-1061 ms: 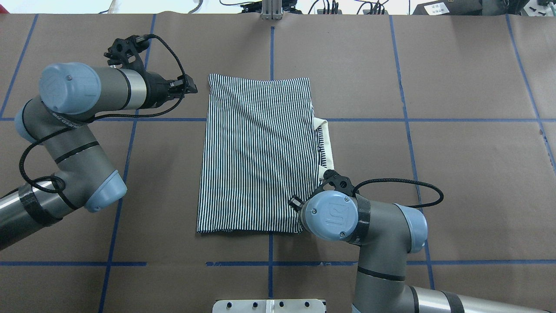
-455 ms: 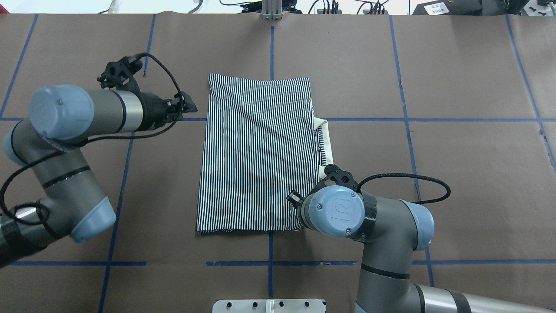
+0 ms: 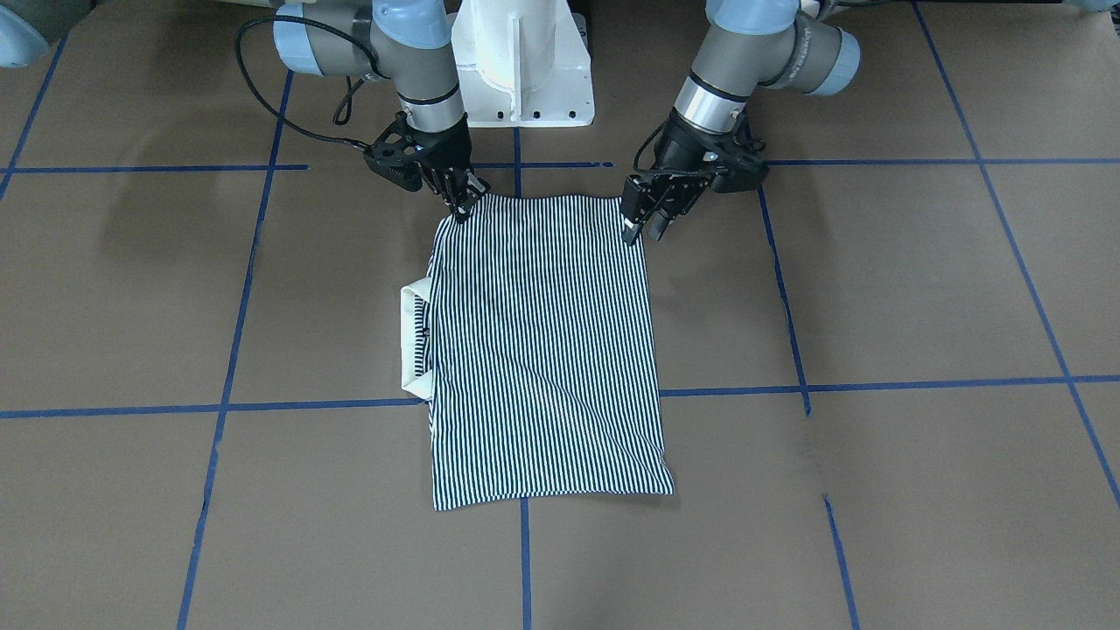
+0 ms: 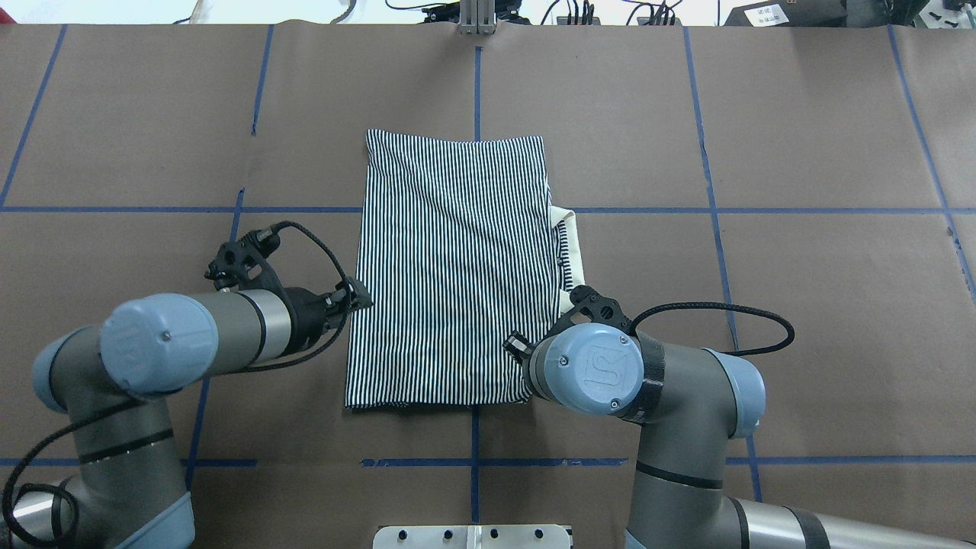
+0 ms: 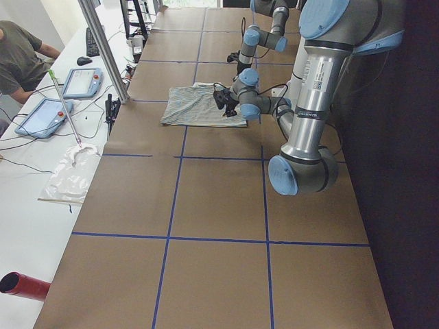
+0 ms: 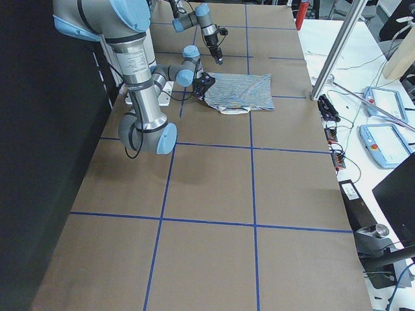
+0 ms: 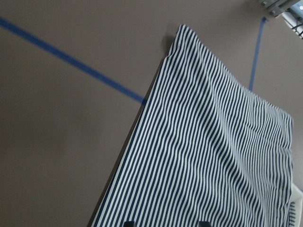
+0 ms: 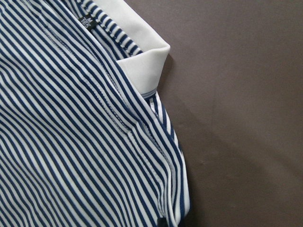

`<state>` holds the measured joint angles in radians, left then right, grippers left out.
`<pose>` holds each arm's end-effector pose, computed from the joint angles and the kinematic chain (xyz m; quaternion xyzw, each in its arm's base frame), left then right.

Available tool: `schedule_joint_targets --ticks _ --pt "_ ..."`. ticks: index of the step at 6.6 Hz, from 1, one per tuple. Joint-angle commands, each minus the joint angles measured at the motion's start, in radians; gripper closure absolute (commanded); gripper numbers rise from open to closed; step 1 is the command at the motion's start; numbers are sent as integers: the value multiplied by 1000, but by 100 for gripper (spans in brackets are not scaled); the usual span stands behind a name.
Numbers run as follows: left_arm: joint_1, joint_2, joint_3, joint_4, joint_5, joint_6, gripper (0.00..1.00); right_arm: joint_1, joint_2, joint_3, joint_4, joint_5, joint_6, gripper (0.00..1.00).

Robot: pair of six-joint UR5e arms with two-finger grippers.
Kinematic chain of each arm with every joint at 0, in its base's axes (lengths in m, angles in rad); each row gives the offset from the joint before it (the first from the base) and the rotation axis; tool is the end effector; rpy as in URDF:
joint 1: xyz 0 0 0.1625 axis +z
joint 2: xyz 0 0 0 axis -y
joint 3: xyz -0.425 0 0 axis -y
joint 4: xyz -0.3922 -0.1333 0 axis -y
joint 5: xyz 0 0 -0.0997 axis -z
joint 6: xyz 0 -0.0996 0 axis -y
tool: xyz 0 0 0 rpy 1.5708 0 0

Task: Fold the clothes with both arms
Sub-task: 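Bring the left gripper down to the shirt's other near corner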

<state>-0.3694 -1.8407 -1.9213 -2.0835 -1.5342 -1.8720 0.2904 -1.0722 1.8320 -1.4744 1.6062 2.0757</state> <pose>0.4773 -0.3316 0.2960 0.0337 0.5358 -0.2869 0.7934 -0.5646 -0.3042 0.2555 -0.0604 -0.4110 0.3455 0.8415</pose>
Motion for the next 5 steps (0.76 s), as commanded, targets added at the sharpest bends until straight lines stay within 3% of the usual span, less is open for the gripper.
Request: schedule_joint_targets --ticks 1,5 --pt "82 9 -7 83 26 -64 39 6 -2 0 0 3 0 100" --pt "119 12 -22 161 26 -75 43 7 -2 1 0 8 0 100"
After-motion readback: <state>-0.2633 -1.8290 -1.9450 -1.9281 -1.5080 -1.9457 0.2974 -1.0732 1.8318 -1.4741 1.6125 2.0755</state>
